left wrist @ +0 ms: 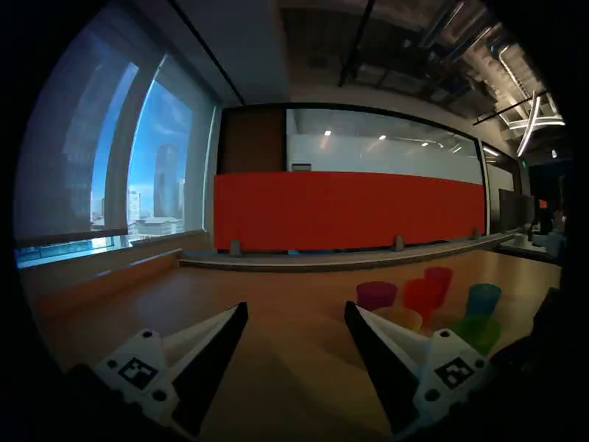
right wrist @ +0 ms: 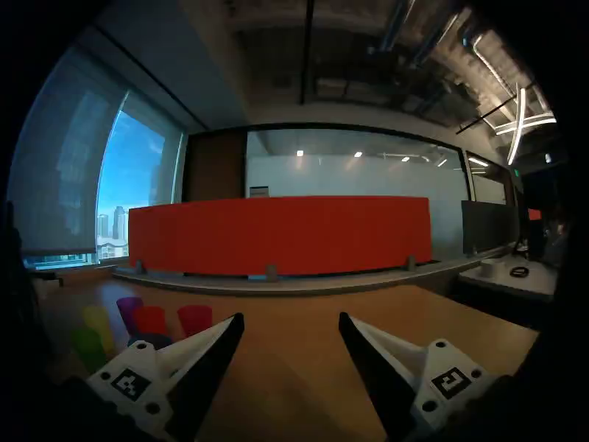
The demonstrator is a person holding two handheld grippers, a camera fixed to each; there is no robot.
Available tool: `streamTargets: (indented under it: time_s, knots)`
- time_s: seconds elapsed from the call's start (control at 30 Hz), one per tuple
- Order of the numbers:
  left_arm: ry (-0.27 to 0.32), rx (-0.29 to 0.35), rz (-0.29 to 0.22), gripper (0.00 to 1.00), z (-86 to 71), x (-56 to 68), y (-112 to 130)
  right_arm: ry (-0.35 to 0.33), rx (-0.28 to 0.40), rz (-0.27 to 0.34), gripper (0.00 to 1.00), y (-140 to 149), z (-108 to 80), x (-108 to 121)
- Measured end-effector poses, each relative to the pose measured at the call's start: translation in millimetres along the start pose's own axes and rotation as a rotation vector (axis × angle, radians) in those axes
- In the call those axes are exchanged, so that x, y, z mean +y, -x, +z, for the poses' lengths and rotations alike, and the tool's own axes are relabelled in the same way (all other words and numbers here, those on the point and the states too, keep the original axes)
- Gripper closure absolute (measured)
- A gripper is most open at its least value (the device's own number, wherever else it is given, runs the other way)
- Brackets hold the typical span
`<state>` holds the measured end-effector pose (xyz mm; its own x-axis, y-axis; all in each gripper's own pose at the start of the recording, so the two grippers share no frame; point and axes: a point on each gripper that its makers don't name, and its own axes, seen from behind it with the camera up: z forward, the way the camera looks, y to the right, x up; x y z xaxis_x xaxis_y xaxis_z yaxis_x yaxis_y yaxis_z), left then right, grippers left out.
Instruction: Pour water
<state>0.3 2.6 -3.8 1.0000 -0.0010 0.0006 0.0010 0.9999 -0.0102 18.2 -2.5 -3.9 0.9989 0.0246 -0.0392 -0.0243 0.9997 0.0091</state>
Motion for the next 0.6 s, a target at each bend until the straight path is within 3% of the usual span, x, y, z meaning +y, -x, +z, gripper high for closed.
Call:
streamTargets:
  time_s: [0.6]
  knots:
    - [0.0, 0.0, 0.0, 0.02, 0.7, 0.1, 0, 0.014, -0.033, -0.016, 0.01, 20, 2.0, 6]
